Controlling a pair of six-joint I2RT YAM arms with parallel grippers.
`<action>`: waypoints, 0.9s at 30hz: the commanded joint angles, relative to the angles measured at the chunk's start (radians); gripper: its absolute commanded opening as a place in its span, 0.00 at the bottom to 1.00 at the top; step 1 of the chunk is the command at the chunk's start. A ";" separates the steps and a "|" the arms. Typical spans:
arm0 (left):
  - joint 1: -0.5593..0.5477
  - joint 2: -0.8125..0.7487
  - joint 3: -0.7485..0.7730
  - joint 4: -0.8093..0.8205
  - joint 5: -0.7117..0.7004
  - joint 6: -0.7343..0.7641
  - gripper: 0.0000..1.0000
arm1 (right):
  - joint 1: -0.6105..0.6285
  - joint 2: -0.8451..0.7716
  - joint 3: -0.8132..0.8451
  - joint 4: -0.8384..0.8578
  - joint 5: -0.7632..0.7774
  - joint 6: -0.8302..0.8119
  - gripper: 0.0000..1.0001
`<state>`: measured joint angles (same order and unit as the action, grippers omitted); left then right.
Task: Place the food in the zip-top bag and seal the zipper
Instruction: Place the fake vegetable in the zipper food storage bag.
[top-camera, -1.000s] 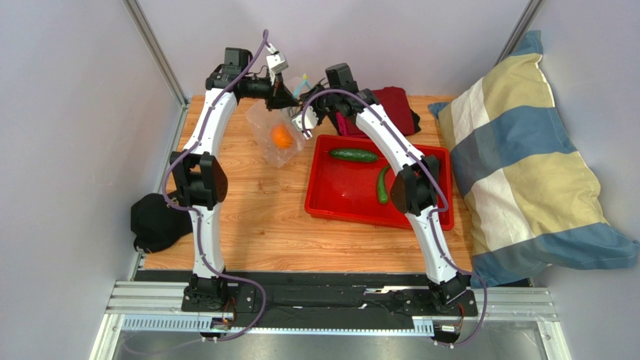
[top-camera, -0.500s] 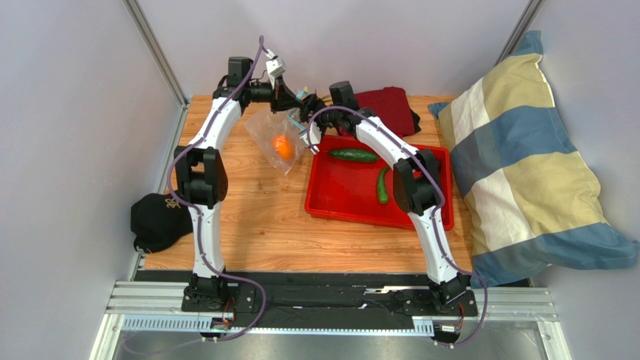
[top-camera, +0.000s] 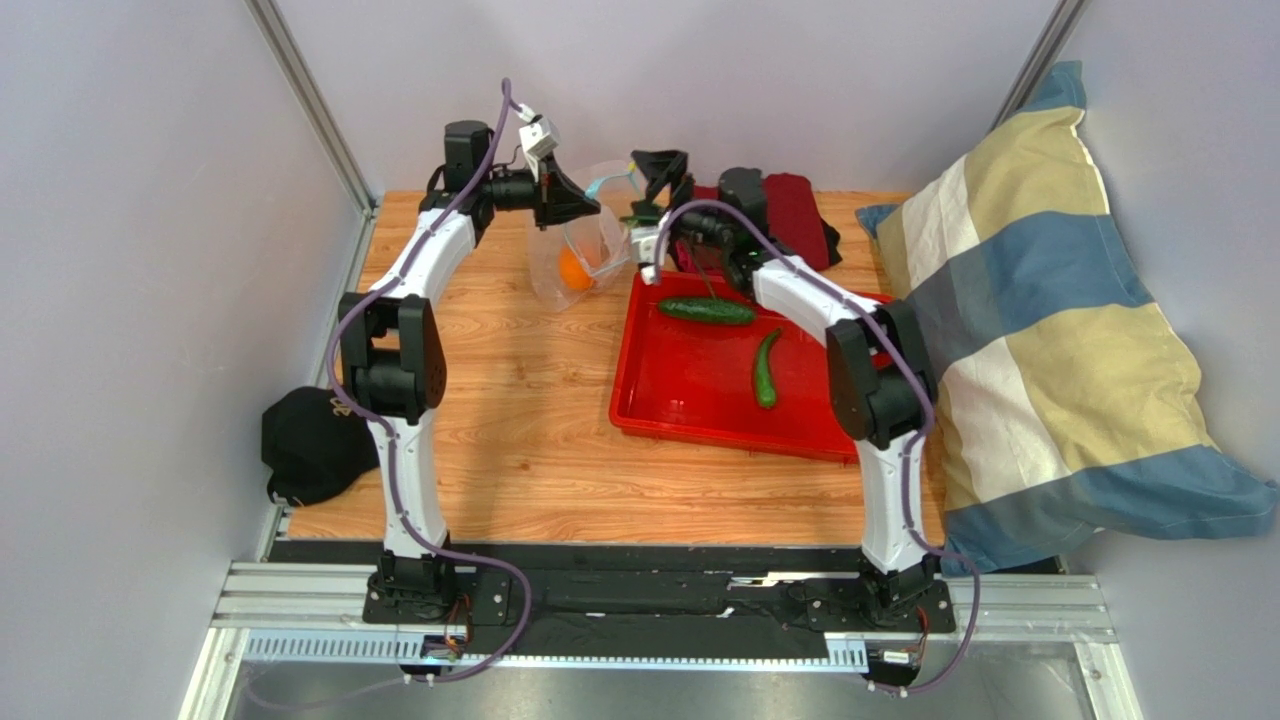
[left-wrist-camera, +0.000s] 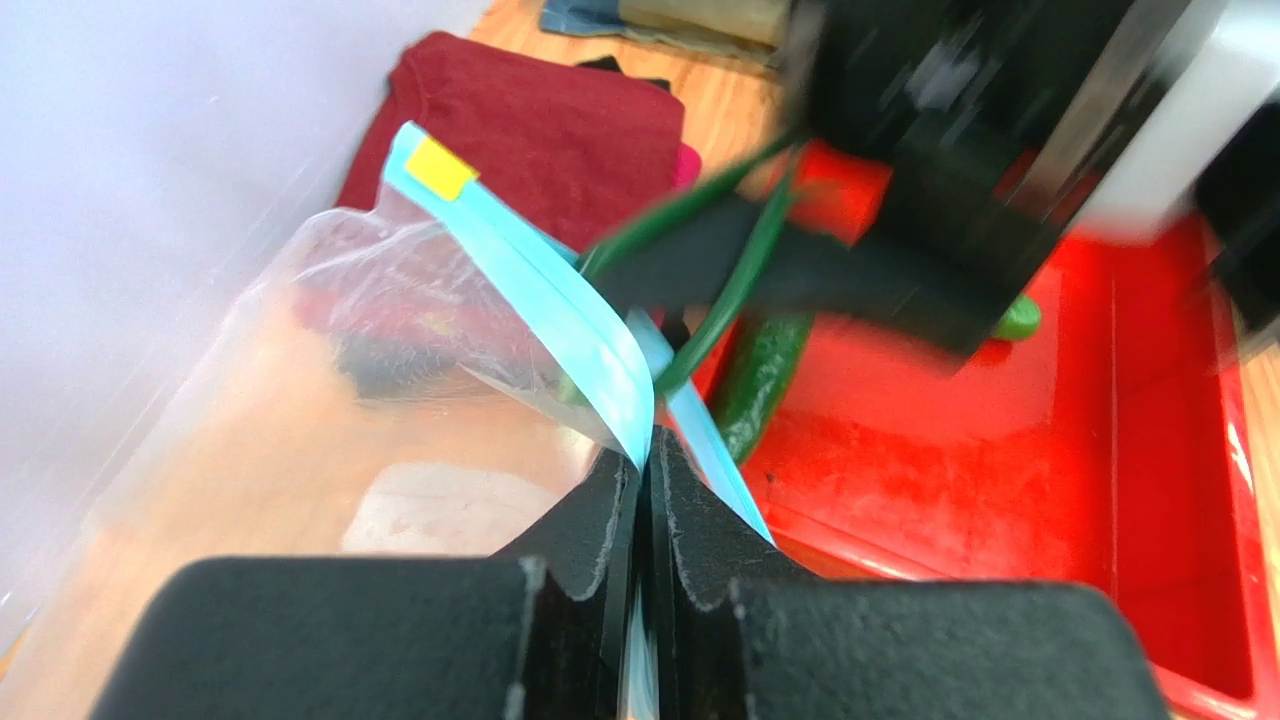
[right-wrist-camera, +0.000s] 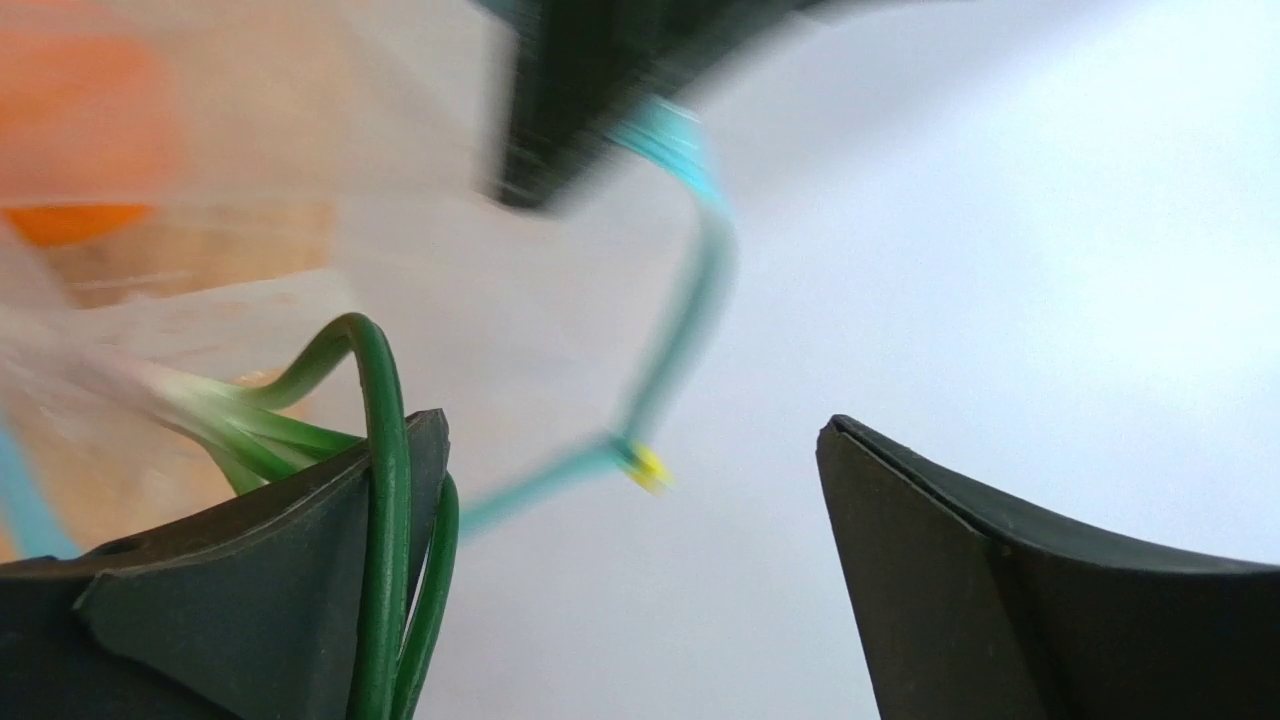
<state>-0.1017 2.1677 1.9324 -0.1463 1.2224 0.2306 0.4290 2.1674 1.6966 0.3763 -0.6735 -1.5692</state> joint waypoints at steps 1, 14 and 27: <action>0.020 -0.056 -0.021 0.226 0.028 -0.153 0.08 | -0.047 -0.199 -0.092 0.193 -0.043 0.322 1.00; 0.025 -0.031 0.011 0.310 0.111 -0.257 0.08 | -0.032 -0.350 -0.066 -0.408 -0.106 0.569 0.60; 0.023 -0.051 0.028 0.204 0.089 -0.203 0.00 | -0.018 -0.198 0.247 -0.442 -0.060 0.670 0.00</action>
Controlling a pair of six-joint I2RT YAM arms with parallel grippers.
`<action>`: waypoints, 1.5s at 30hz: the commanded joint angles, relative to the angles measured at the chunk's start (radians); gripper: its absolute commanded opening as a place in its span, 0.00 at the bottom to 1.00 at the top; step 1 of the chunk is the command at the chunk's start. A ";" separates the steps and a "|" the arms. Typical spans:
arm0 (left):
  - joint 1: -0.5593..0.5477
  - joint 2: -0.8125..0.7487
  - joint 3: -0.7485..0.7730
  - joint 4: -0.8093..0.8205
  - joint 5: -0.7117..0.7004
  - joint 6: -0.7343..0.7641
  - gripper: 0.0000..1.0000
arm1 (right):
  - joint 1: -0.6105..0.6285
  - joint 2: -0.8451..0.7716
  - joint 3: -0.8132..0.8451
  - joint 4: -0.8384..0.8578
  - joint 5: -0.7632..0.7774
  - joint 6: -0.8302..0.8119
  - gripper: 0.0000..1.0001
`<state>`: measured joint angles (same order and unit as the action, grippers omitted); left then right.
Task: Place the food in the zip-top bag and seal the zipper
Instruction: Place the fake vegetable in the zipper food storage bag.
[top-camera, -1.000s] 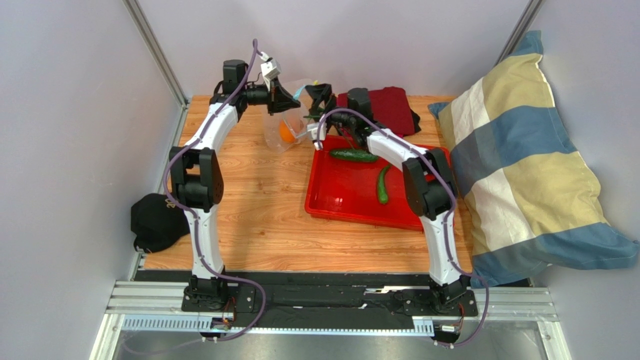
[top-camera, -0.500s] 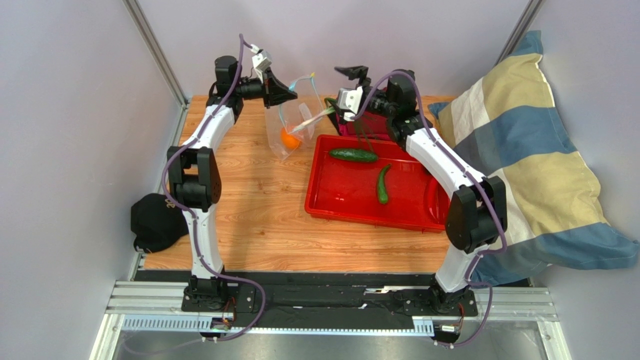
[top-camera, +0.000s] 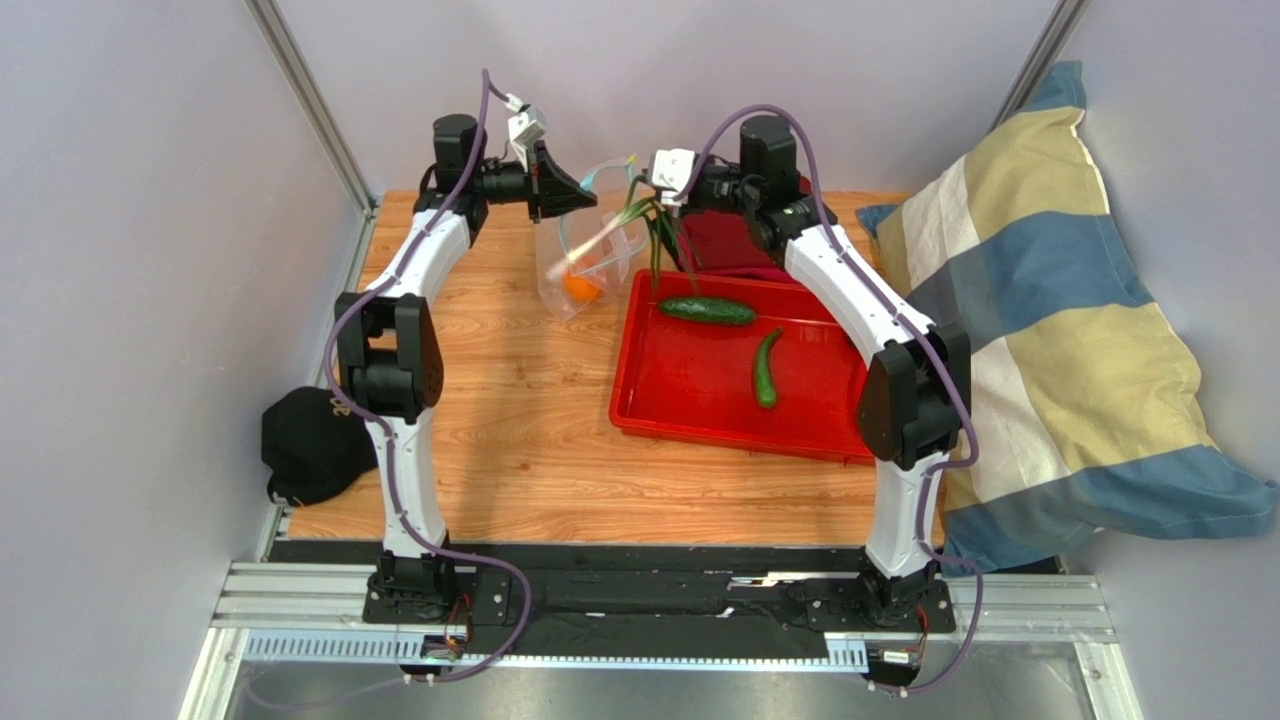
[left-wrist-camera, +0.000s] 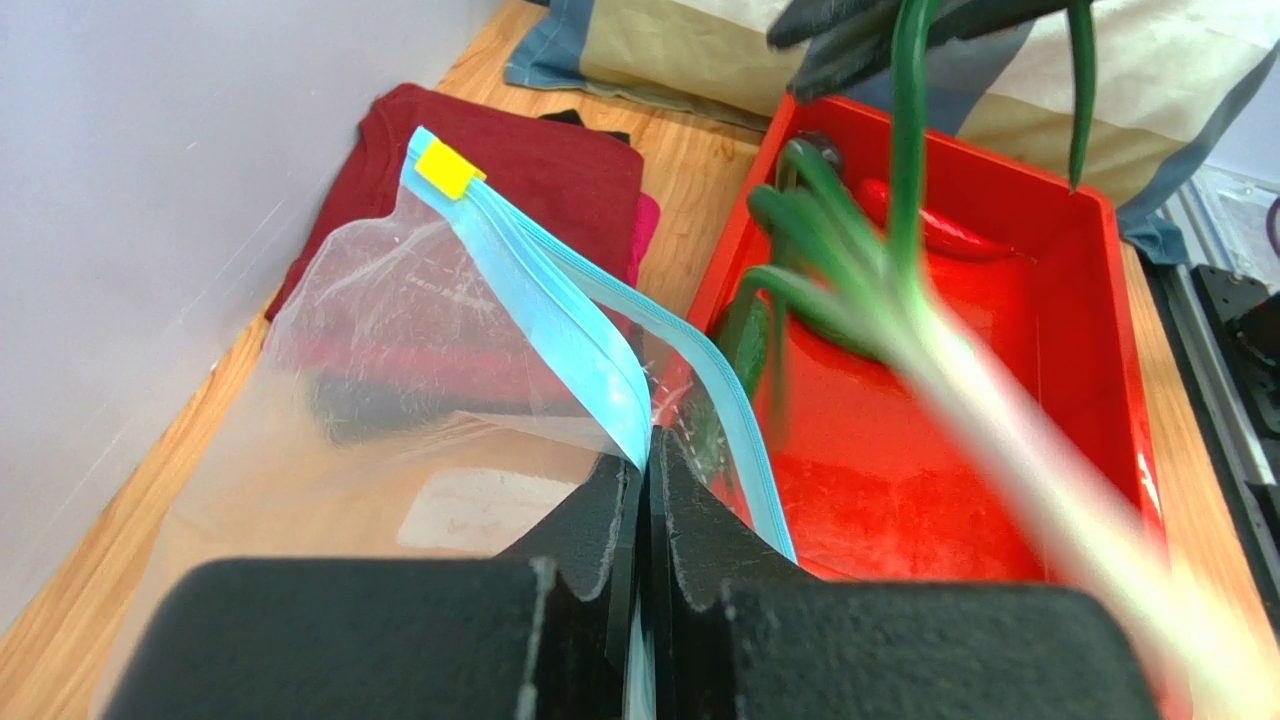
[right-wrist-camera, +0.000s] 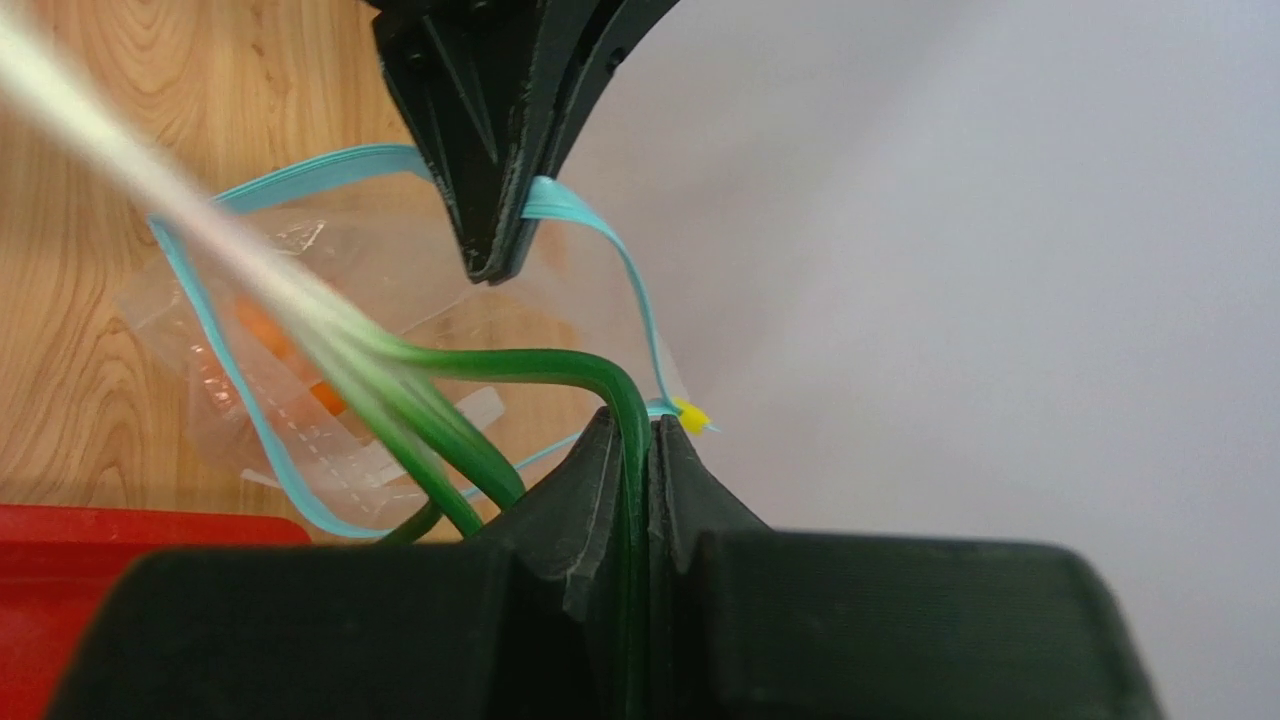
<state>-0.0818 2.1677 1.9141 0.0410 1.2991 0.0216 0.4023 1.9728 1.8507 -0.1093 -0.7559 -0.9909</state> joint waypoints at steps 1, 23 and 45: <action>0.008 -0.048 0.039 0.039 0.011 -0.015 0.00 | 0.006 -0.006 0.096 0.057 0.036 0.115 0.00; 0.024 -0.057 0.020 0.160 0.040 -0.117 0.01 | -0.056 0.184 0.319 0.139 -0.054 0.914 0.00; 0.050 -0.065 -0.009 0.100 -0.012 -0.075 0.00 | -0.204 -0.198 -0.257 -0.648 0.108 0.934 0.00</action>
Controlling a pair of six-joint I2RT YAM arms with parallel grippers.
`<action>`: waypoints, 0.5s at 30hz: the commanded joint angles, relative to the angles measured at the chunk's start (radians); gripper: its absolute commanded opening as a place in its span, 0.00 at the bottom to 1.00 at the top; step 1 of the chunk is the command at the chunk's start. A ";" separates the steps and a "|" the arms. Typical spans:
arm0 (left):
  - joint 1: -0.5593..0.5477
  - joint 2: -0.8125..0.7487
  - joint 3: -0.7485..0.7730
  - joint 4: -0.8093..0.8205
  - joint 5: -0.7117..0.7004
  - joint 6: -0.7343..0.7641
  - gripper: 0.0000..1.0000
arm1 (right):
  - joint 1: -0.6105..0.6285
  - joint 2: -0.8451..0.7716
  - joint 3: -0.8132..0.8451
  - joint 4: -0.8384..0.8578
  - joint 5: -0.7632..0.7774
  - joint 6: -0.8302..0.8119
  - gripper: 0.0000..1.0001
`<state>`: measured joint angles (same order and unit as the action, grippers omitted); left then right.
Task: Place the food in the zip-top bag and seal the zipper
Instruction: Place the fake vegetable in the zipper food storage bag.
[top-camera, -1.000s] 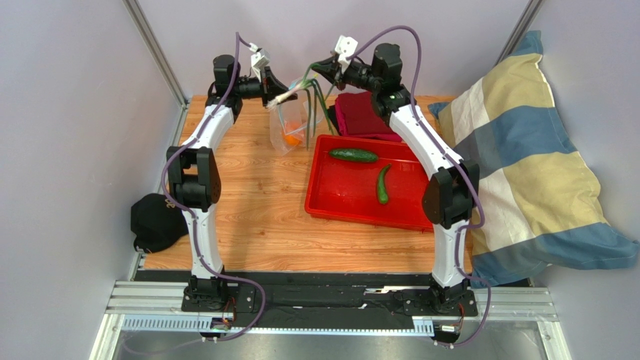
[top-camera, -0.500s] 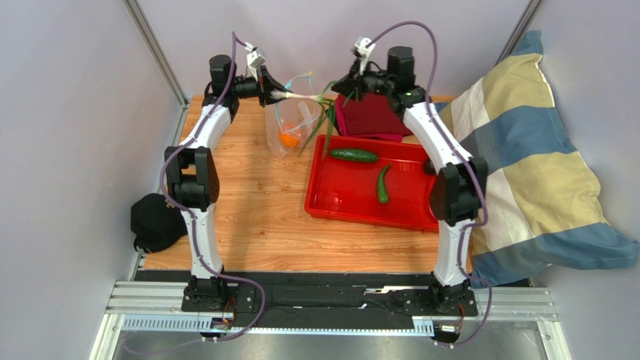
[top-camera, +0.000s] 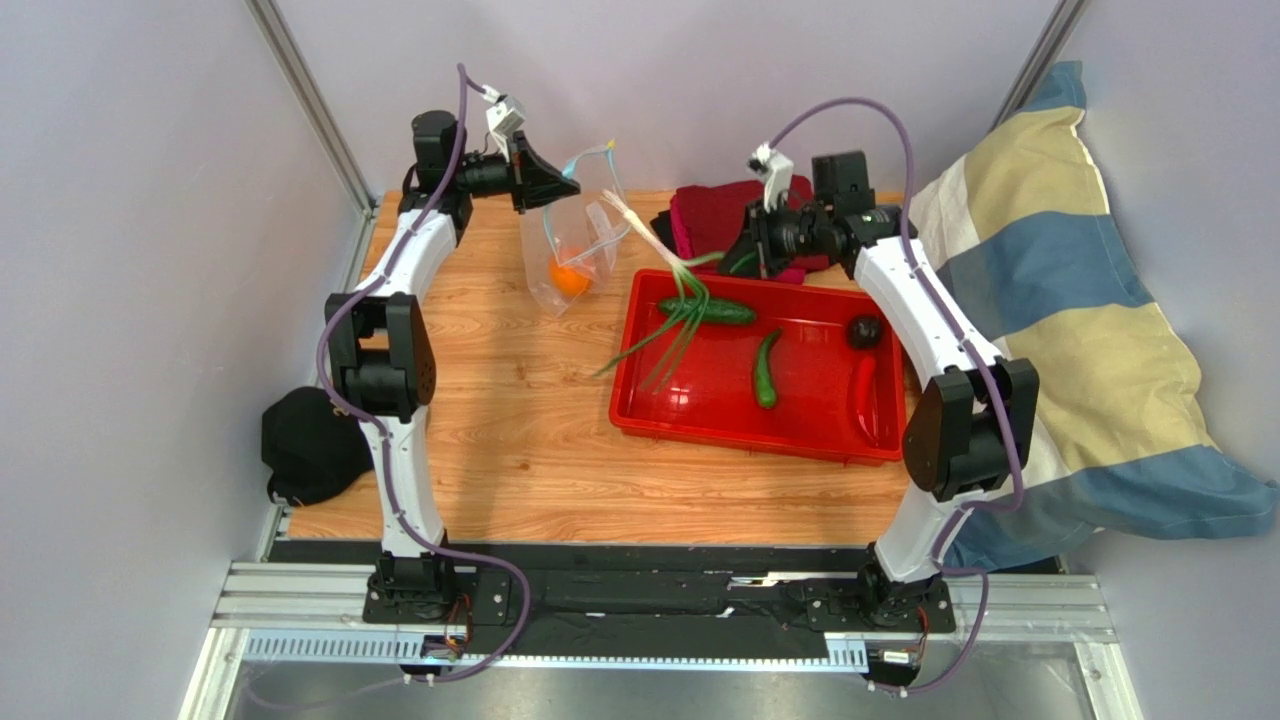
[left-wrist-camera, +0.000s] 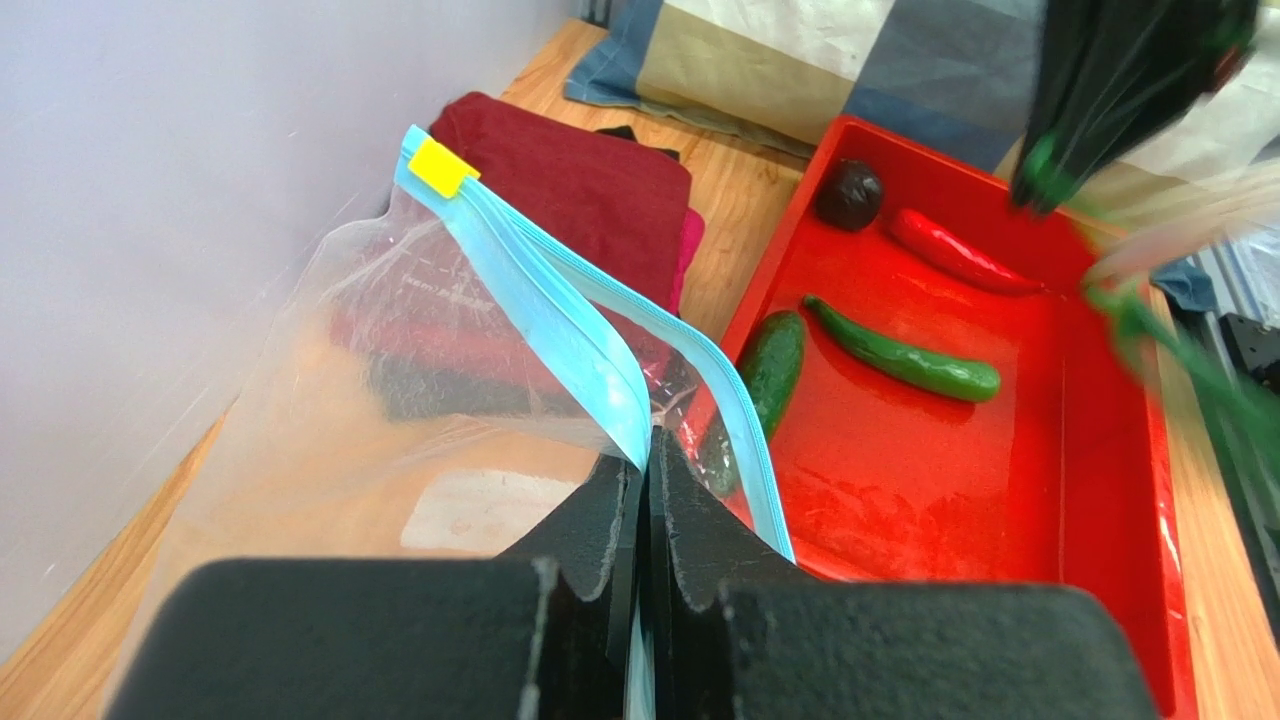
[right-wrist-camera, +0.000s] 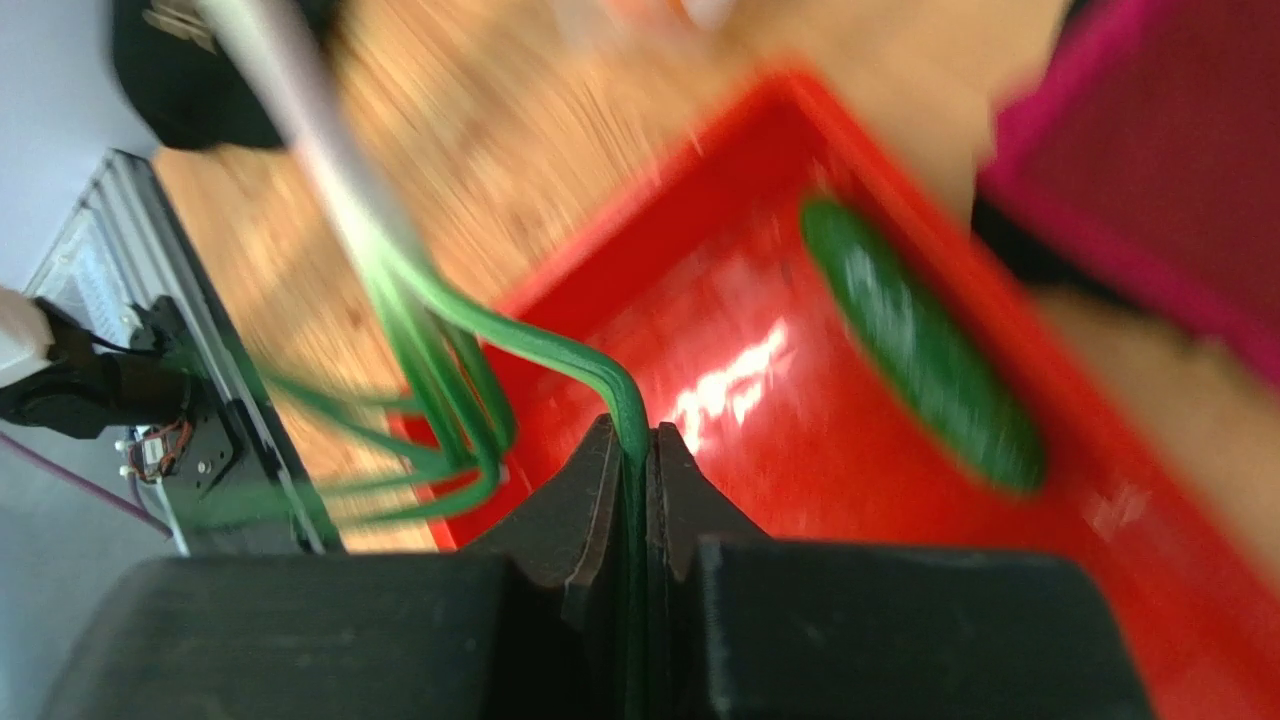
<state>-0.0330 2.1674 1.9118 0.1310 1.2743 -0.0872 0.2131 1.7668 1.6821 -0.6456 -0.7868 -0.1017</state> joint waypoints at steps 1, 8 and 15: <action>0.001 -0.064 -0.010 0.006 0.011 0.037 0.00 | -0.014 0.006 -0.108 -0.121 0.159 0.036 0.00; 0.001 -0.052 -0.005 0.007 0.007 0.035 0.00 | 0.012 0.086 -0.067 -0.379 0.250 -0.128 0.75; 0.001 -0.055 -0.008 0.007 0.013 0.030 0.00 | 0.022 0.230 0.302 -0.635 0.268 -0.319 1.00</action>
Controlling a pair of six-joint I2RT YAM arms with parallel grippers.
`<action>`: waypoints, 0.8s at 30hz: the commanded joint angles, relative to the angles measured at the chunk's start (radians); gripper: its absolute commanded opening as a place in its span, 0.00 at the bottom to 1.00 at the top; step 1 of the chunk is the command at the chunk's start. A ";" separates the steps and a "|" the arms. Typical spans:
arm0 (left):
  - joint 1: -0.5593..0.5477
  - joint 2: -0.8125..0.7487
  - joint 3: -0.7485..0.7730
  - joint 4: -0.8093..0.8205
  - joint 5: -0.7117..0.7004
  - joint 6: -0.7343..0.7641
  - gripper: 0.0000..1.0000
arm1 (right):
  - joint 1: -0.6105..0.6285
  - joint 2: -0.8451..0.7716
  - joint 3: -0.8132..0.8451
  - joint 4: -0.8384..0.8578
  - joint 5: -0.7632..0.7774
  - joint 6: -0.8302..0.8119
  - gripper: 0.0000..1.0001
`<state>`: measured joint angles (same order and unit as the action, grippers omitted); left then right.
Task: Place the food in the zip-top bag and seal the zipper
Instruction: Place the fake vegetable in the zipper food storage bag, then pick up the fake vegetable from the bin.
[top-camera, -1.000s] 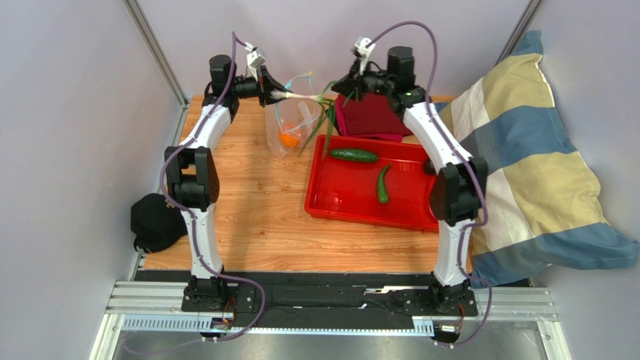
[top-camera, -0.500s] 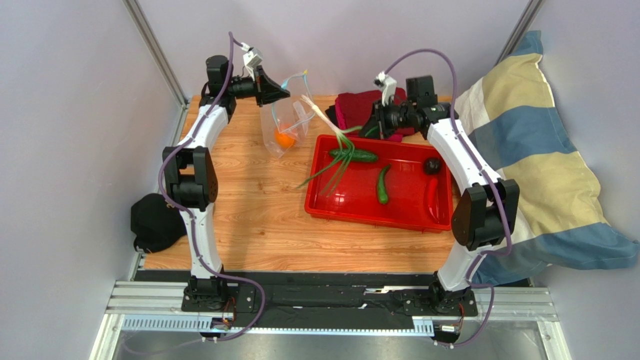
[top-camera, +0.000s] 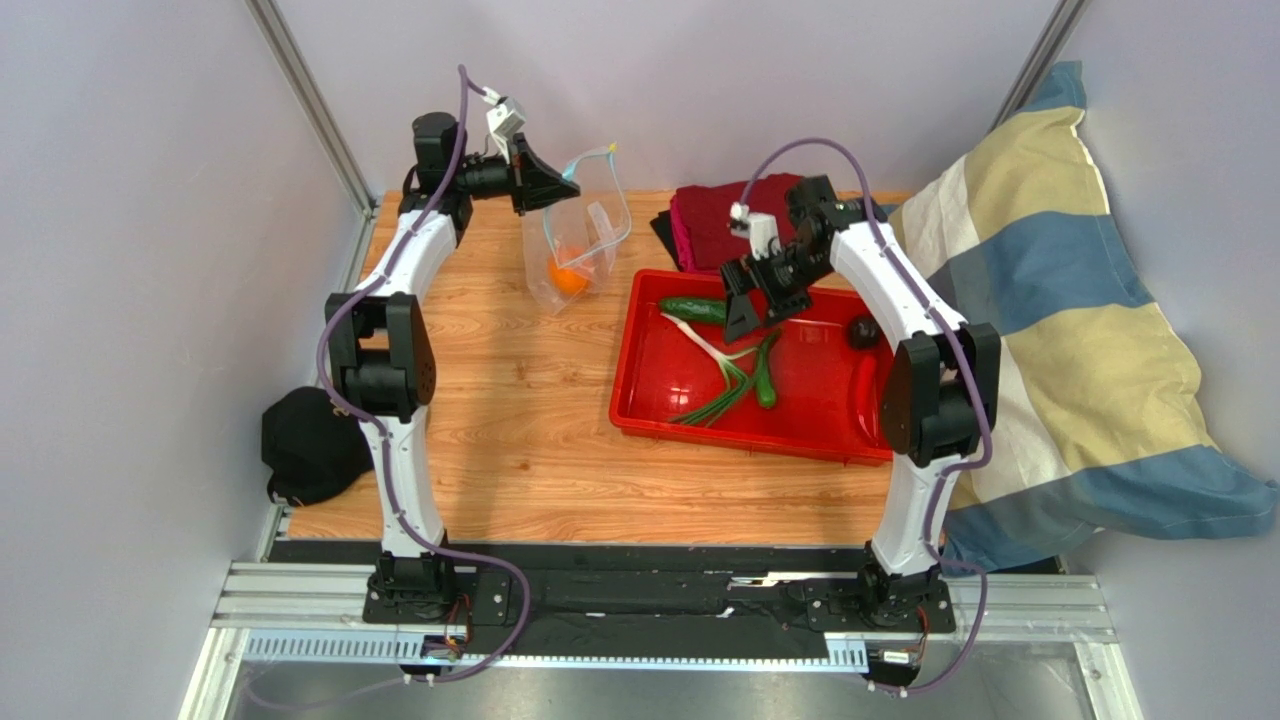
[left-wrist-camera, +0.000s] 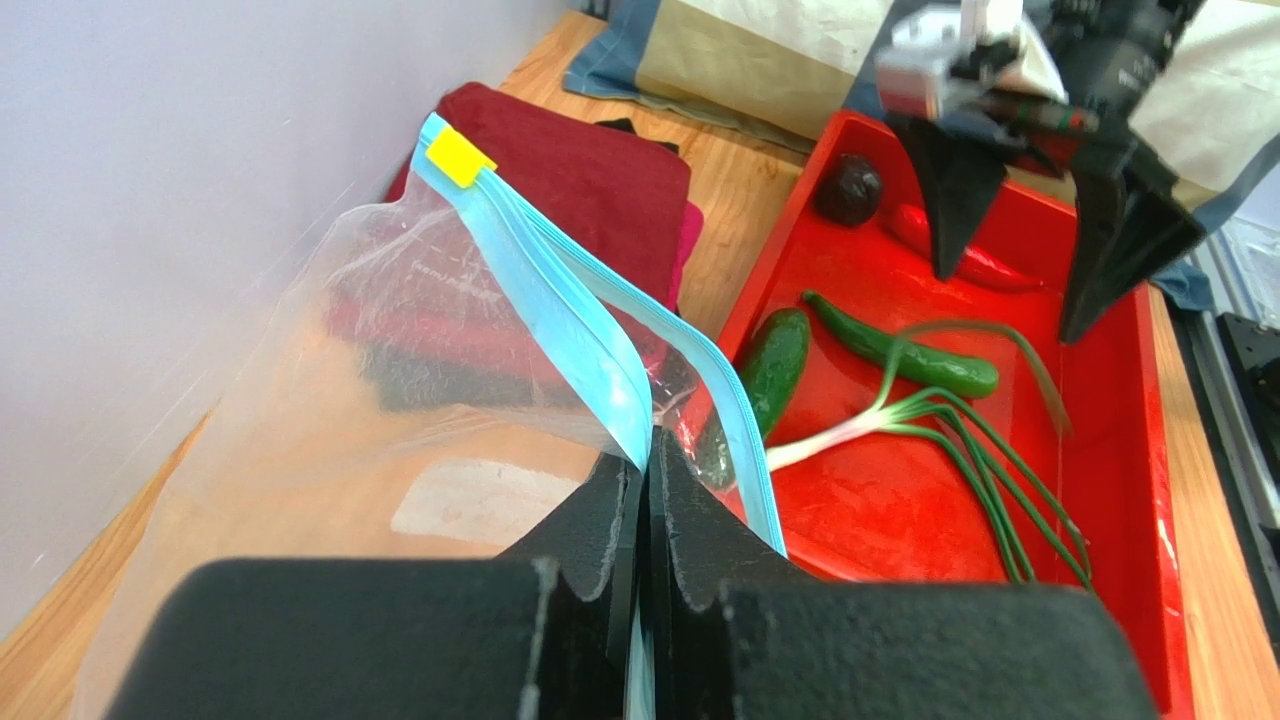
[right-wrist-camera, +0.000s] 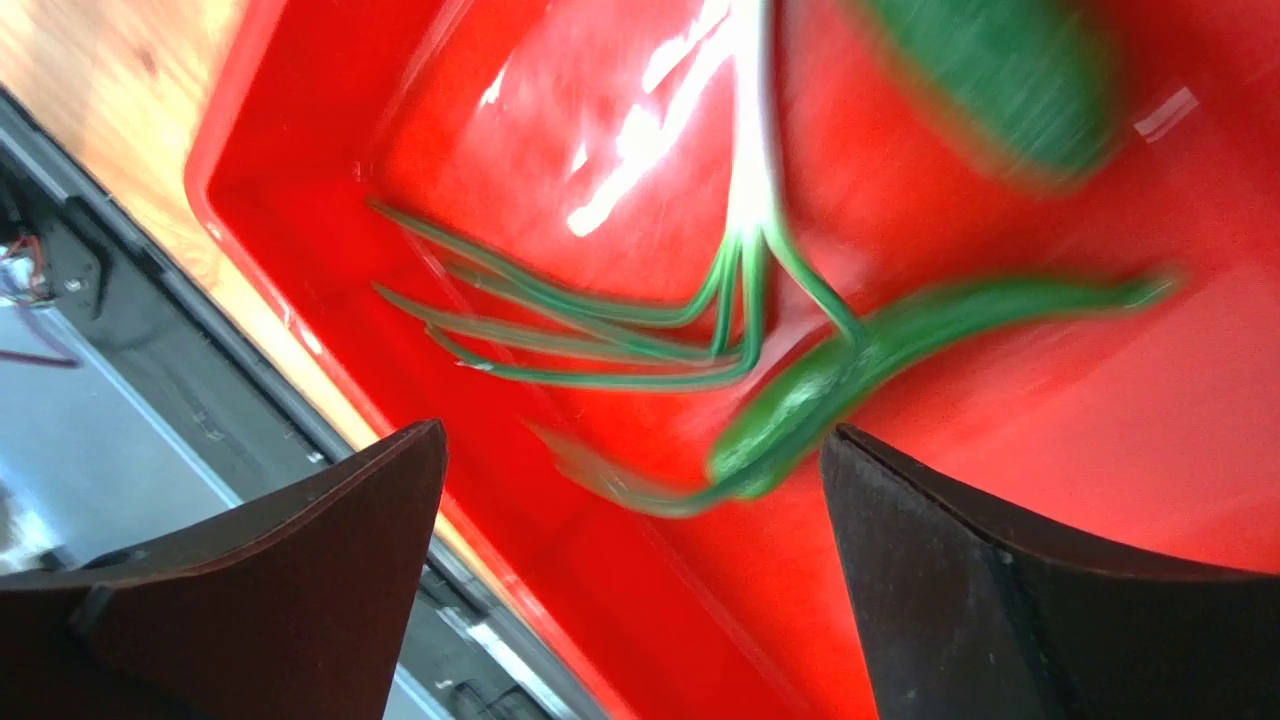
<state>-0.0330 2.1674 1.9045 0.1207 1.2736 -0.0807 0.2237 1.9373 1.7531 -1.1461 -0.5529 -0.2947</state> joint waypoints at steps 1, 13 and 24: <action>0.001 -0.055 -0.001 0.017 0.010 0.025 0.00 | 0.019 0.087 0.346 -0.150 0.053 -0.153 1.00; -0.001 -0.057 -0.007 0.017 0.000 0.016 0.00 | 0.220 0.252 0.388 -0.051 0.341 -0.291 0.65; -0.001 -0.063 -0.009 -0.021 -0.005 0.050 0.00 | 0.235 0.479 0.554 -0.033 0.355 -0.282 0.59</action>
<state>-0.0330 2.1674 1.9030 0.1078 1.2549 -0.0769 0.4679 2.3825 2.2356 -1.1965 -0.2138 -0.5472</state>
